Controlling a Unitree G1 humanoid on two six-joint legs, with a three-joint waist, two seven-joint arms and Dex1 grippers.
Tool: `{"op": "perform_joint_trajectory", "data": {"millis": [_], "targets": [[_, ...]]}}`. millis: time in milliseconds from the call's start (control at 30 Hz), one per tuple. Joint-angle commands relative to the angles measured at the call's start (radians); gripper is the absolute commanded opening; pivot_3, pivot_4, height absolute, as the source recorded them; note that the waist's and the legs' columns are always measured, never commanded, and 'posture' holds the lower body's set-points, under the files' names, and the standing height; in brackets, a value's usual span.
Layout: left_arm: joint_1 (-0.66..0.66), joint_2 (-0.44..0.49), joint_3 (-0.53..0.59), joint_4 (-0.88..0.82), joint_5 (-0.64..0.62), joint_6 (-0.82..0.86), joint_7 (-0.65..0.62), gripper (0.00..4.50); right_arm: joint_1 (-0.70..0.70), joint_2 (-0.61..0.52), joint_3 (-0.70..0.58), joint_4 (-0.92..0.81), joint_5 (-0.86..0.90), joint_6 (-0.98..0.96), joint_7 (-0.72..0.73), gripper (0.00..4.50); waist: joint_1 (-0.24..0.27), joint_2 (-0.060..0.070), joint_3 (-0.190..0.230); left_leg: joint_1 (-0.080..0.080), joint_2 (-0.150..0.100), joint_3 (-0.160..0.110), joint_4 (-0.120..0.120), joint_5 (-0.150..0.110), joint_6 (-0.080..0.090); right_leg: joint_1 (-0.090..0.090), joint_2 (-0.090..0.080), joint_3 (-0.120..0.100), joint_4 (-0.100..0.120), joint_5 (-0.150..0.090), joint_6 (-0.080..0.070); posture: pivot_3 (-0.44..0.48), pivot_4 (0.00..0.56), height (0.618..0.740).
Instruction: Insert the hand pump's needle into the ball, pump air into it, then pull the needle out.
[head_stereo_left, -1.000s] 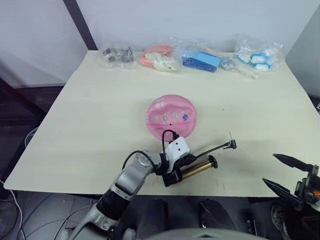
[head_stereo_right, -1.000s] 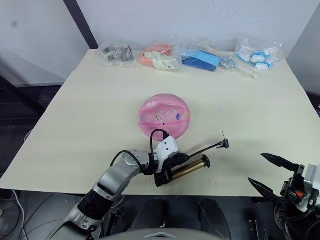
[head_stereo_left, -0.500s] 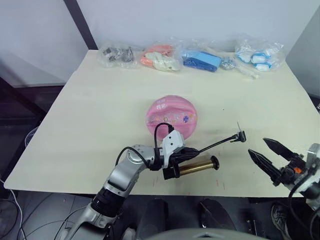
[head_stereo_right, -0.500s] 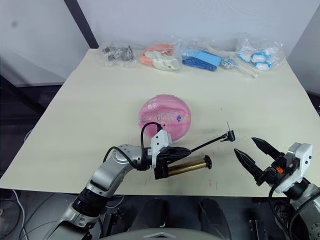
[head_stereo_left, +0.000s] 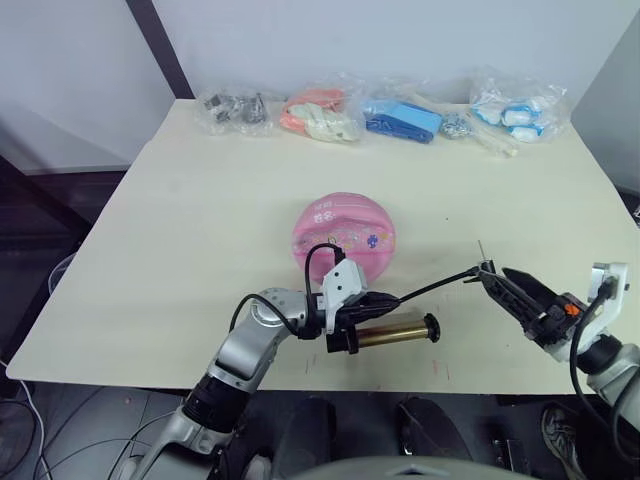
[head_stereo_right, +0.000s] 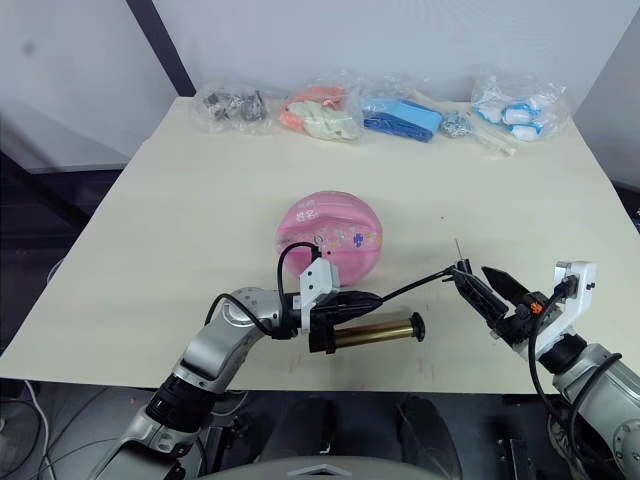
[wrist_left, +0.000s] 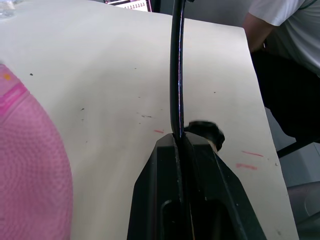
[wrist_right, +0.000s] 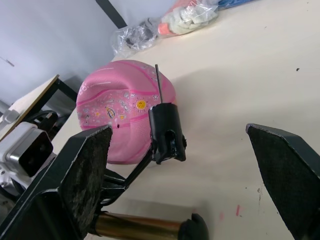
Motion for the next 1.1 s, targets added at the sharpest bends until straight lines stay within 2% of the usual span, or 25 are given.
{"op": "perform_joint_trajectory", "data": {"millis": [33,767,867,900,933,1100], "targets": [[-0.019,-0.008,0.017,-0.010,-0.014,-0.027,-0.006,0.06,-0.010,-0.003,0.006,-0.035,0.035,0.002,-0.004,4.50,-0.001,0.000,0.000,0.000,0.000,0.000,0.000,0.000,0.000,0.000,0.000,0.000,0.000,0.000,0.000,0.000,0.150,0.736],[-0.009,-0.009,0.016,-0.016,-0.025,-0.016,-0.007,0.06,-0.035,0.052,0.045,-0.030,0.019,-0.028,-0.017,4.50,-0.001,0.000,0.000,-0.001,0.000,0.000,0.000,0.000,0.000,-0.001,0.000,0.000,0.000,0.000,0.000,0.000,0.150,0.736],[-0.007,-0.010,0.016,-0.019,-0.028,-0.016,-0.007,0.00,-0.033,0.052,0.045,-0.030,0.017,-0.029,-0.012,3.77,-0.001,0.000,0.000,-0.001,0.000,0.000,0.000,0.000,0.000,-0.001,0.000,0.000,0.000,0.000,0.000,0.000,0.150,0.736],[-0.006,-0.010,0.016,-0.020,-0.028,-0.016,-0.007,0.00,-0.033,0.052,0.046,-0.030,0.016,-0.029,-0.011,3.32,-0.001,0.000,0.000,-0.001,0.000,0.000,0.000,0.000,0.000,-0.001,0.000,0.000,0.000,0.000,0.000,0.000,0.150,0.736],[-0.007,-0.010,0.015,-0.019,-0.028,-0.017,-0.008,0.00,-0.035,0.052,0.047,-0.029,0.015,-0.029,-0.010,2.59,-0.001,0.000,0.000,-0.001,0.000,0.000,0.000,0.000,0.000,-0.001,0.000,0.000,0.000,0.000,0.000,0.000,0.150,0.736],[-0.008,-0.010,0.012,-0.020,-0.029,-0.018,-0.013,0.00,-0.040,0.051,0.055,-0.028,0.005,-0.030,-0.004,0.33,-0.001,0.000,0.000,-0.001,0.000,0.000,0.000,0.000,0.000,-0.001,0.000,0.000,0.000,0.000,0.000,0.000,0.150,0.736]]}}
